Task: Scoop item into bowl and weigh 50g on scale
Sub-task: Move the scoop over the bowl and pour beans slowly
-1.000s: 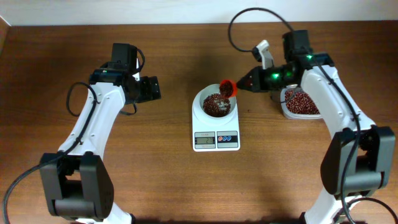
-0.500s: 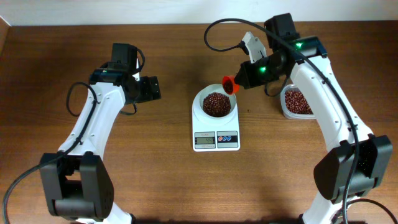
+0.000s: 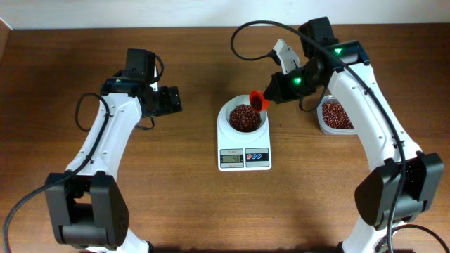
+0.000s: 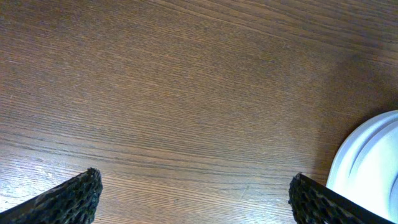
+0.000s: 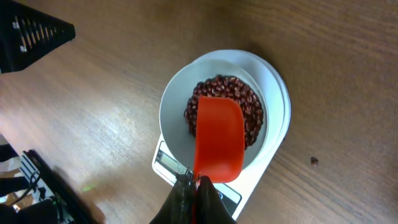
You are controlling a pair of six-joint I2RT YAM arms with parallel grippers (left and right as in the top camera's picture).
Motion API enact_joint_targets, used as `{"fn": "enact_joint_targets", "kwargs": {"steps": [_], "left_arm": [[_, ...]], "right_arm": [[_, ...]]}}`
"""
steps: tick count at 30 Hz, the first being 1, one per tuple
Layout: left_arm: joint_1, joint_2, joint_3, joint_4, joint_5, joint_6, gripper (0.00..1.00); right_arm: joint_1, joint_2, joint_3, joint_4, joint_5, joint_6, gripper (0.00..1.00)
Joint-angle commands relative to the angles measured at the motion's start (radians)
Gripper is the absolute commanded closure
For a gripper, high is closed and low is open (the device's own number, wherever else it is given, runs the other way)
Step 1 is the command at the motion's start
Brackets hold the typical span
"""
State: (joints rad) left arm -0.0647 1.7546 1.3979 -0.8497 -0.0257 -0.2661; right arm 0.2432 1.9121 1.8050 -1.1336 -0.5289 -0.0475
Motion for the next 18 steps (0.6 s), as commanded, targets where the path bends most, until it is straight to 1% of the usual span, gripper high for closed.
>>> {"fn": "enact_joint_targets", "kwargs": {"steps": [1, 18], "left_arm": [[0.004, 0.005, 0.002, -0.001, -0.003, -0.002, 0.01], [0.004, 0.005, 0.002, -0.001, -0.003, -0.003, 0.01]], "right_arm": [[0.005, -0.028, 0.026, -0.004, -0.020, 0.003, 0.96], [0.007, -0.028, 0.026, 0.007, -0.020, 0.003, 0.96]]}}
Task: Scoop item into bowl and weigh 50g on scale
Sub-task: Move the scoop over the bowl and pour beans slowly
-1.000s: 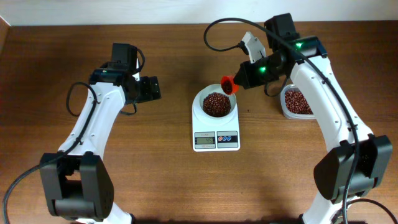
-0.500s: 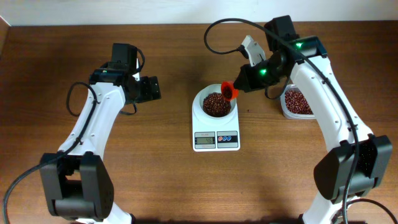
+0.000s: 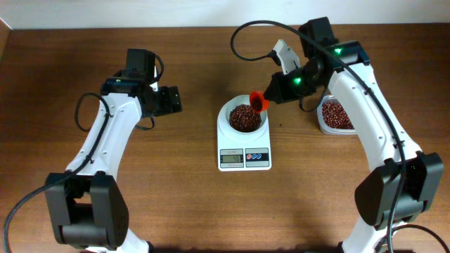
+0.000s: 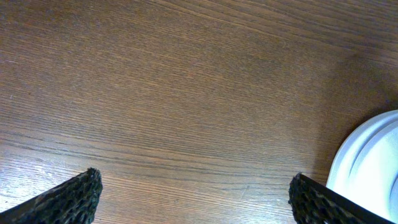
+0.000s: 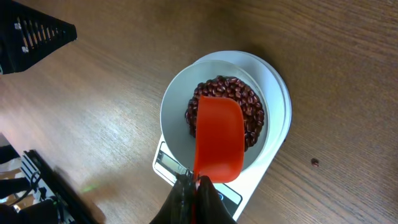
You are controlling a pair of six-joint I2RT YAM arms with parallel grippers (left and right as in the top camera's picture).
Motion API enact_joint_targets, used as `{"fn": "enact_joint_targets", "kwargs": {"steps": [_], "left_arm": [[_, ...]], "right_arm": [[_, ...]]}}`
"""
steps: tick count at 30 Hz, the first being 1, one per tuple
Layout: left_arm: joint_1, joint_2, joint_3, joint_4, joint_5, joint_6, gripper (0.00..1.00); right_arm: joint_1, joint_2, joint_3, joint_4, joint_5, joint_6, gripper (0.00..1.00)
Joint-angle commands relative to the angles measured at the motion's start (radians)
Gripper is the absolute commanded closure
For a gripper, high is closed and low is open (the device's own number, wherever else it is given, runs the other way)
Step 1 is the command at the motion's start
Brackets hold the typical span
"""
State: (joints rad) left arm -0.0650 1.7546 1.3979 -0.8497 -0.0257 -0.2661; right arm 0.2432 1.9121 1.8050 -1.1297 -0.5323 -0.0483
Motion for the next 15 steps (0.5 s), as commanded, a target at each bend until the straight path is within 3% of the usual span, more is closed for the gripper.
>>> {"fn": "enact_joint_targets", "kwargs": {"steps": [1, 10, 12, 15], "left_arm": [[0.004, 0.005, 0.002, -0.001, -0.003, -0.003, 0.01], [0.004, 0.005, 0.002, -0.001, -0.003, -0.003, 0.01], [0.005, 0.005, 0.002, -0.001, -0.003, -0.003, 0.01], [0.004, 0.005, 0.002, -0.001, -0.003, -0.002, 0.01]], "right_arm": [[0.007, -0.028, 0.026, 0.018, -0.013, 0.005, 0.96], [0.036, -0.028, 0.026, 0.037, 0.133, 0.066, 0.96], [0.051, -0.026, 0.026, 0.030, 0.133, 0.003, 0.96], [0.049, -0.025, 0.026, 0.047, 0.095, 0.045, 0.96]]}}
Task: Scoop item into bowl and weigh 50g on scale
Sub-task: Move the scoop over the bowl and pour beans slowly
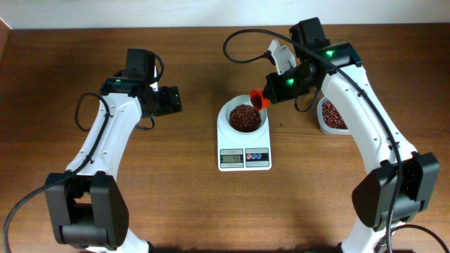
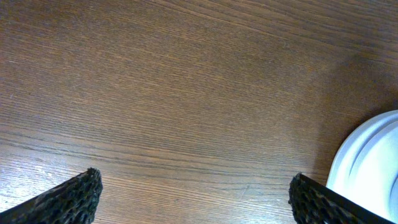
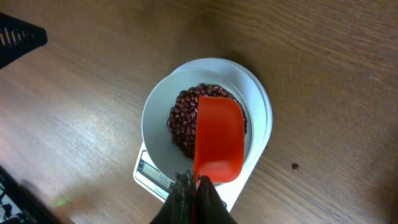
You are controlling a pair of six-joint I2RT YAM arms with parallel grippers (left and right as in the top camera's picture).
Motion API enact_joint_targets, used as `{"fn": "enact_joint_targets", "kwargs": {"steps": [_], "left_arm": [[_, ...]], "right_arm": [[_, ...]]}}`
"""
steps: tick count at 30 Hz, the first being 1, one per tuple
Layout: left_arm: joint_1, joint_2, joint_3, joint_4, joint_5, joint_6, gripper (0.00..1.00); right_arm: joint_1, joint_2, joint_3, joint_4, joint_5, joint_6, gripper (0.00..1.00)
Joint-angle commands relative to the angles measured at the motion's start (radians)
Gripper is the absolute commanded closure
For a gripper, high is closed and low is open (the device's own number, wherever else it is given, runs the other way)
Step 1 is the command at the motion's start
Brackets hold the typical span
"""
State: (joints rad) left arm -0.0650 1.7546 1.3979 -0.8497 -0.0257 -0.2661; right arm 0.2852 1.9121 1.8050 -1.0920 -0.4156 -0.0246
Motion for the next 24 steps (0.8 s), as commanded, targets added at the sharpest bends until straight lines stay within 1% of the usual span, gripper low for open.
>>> {"fn": "enact_joint_targets", "kwargs": {"steps": [1, 2, 3, 4, 6, 24], "left_arm": [[0.005, 0.005, 0.002, -0.001, -0.003, -0.003, 0.01], [0.005, 0.005, 0.002, -0.001, -0.003, -0.003, 0.01], [0.005, 0.005, 0.002, -0.001, -0.003, -0.003, 0.01], [0.005, 0.005, 0.002, -0.001, -0.003, -0.002, 0.01], [0.005, 0.005, 0.002, -0.001, -0.003, -0.003, 0.01], [0.005, 0.005, 0.002, -0.001, -0.003, -0.002, 0.01]], "right_arm": [[0.011, -0.024, 0.026, 0.007, -0.042, -0.023, 0.96], [0.007, -0.025, 0.026, 0.005, 0.010, 0.016, 0.96], [0.002, -0.024, 0.025, 0.010, -0.040, 0.035, 0.96], [0.011, -0.022, 0.025, 0.014, -0.104, -0.030, 0.96], [0.007, -0.021, 0.025, 0.015, -0.032, 0.023, 0.96], [0.008, -0.021, 0.025, 0.027, -0.077, 0.044, 0.96]]}}
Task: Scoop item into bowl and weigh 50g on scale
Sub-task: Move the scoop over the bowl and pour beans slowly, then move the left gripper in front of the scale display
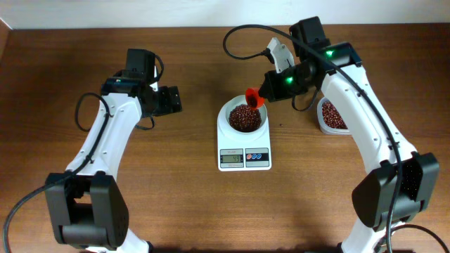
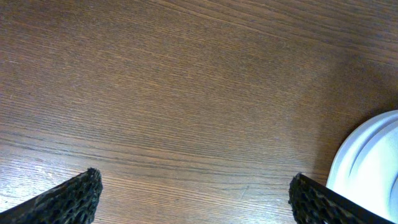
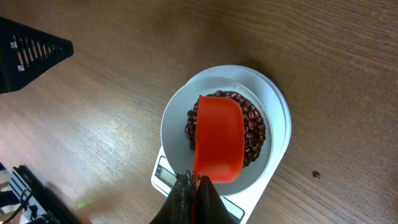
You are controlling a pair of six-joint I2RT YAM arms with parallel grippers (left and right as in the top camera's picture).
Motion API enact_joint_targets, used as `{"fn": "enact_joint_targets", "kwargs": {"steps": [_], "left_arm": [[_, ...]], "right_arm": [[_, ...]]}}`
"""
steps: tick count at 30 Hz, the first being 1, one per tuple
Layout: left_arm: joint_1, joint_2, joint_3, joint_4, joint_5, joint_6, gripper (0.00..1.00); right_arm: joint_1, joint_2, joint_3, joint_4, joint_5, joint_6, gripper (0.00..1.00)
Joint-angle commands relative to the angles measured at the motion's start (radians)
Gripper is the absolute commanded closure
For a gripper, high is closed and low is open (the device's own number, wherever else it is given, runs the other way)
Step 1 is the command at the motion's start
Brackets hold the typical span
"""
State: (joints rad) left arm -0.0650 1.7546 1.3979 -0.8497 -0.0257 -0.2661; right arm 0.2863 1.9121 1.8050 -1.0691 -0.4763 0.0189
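A white bowl point(image 1: 232, 112) heaped with dark red beans point(image 3: 255, 130) sits on the white scale point(image 1: 245, 159). My right gripper point(image 3: 194, 184) is shut on the handle of a red scoop point(image 3: 217, 146), whose empty blade hangs over the bowl. In the overhead view the red scoop point(image 1: 252, 97) is above the bowl's right rim, with the right gripper point(image 1: 269, 88) behind it. My left gripper point(image 1: 173, 100) is open over bare wood left of the scale; its fingertips point(image 2: 74, 196) frame empty table.
A clear tub of red beans point(image 1: 332, 116) stands right of the scale, partly behind the right arm. One loose bean point(image 3: 316, 175) lies on the wood by the scale. The scale's edge point(image 2: 367, 162) shows in the left wrist view.
My right gripper with the red scoop has shifted a little left and up over the bowl; in the wrist view the bowl sits slightly lower and to the right. The left arm stayed put.
My right gripper held the red scoop over the bean-filled bowl at every moment. It hovered at the bowl's right rim at first, then moved slightly back and left, and now stands higher above the rim. The left gripper stayed open and still.
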Motion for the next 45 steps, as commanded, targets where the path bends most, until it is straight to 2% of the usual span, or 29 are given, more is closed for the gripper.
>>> {"fn": "enact_joint_targets", "kwargs": {"steps": [1, 9, 10, 11, 12, 13, 15, 18, 19, 21, 22, 23, 25, 32, 35, 37, 45], "left_arm": [[0.005, 0.005, 0.002, -0.001, -0.003, -0.003, 0.01], [0.005, 0.005, 0.002, 0.003, -0.003, -0.003, 0.01], [0.005, 0.005, 0.002, 0.040, -0.019, -0.003, 0.01], [0.004, 0.011, 0.002, 0.118, 0.011, -0.014, 0.01], [0.002, 0.010, 0.003, 0.119, 0.137, -0.017, 0.01], [0.002, -0.019, 0.013, 0.079, 0.346, 0.014, 0.01], [-0.002, -0.161, 0.032, -0.023, 0.385, 0.060, 0.01], [-0.111, -0.440, 0.032, -0.256, 0.327, 0.073, 0.01], [-0.163, -0.489, 0.031, -0.316, 0.307, 0.072, 0.01], [-0.316, -0.524, 0.021, -0.425, 0.203, -0.005, 0.01], [-0.403, -0.518, -0.004, -0.435, 0.173, -0.042, 0.01], [-0.528, -0.490, -0.064, -0.402, 0.065, -0.111, 0.01], [-0.615, -0.422, -0.150, -0.311, 0.044, -0.136, 0.01], [-0.624, -0.204, -0.164, -0.212, 0.038, -0.142, 0.01], [-0.653, -0.203, -0.164, -0.199, -0.070, -0.190, 0.01], [-0.692, -0.203, -0.164, -0.166, -0.073, -0.190, 0.01], [-0.693, -0.203, -0.164, -0.164, -0.072, -0.190, 0.01]], "right_arm": [[0.007, -0.021, 0.025, 0.007, -0.017, 0.001, 0.96], [0.007, -0.021, 0.025, 0.012, -0.017, 0.001, 0.96], [0.007, -0.021, 0.025, 0.018, -0.018, 0.001, 0.96], [0.007, -0.021, 0.025, 0.018, -0.017, 0.000, 0.96], [0.007, -0.021, 0.025, 0.018, -0.017, -0.003, 0.96], [0.007, -0.021, 0.025, 0.018, -0.017, -0.003, 0.96], [0.007, -0.021, 0.025, 0.017, -0.017, -0.002, 0.96], [0.007, -0.021, 0.025, 0.007, -0.017, -0.003, 0.96], [0.007, -0.021, 0.025, 0.007, -0.017, -0.002, 0.96], [0.007, -0.021, 0.025, 0.006, -0.018, 0.002, 0.96], [0.007, -0.021, 0.025, 0.006, -0.017, 0.010, 0.96], [0.007, -0.021, 0.025, 0.011, -0.017, 0.020, 0.96], [0.007, -0.021, 0.025, 0.010, -0.018, 0.020, 0.96], [0.007, -0.021, 0.025, 0.010, -0.018, 0.020, 0.96], [0.007, -0.021, 0.025, 0.010, -0.018, 0.020, 0.96], [0.007, -0.021, 0.025, 0.010, -0.018, 0.020, 0.96], [0.007, -0.021, 0.025, 0.010, -0.018, 0.020, 0.96]]}}
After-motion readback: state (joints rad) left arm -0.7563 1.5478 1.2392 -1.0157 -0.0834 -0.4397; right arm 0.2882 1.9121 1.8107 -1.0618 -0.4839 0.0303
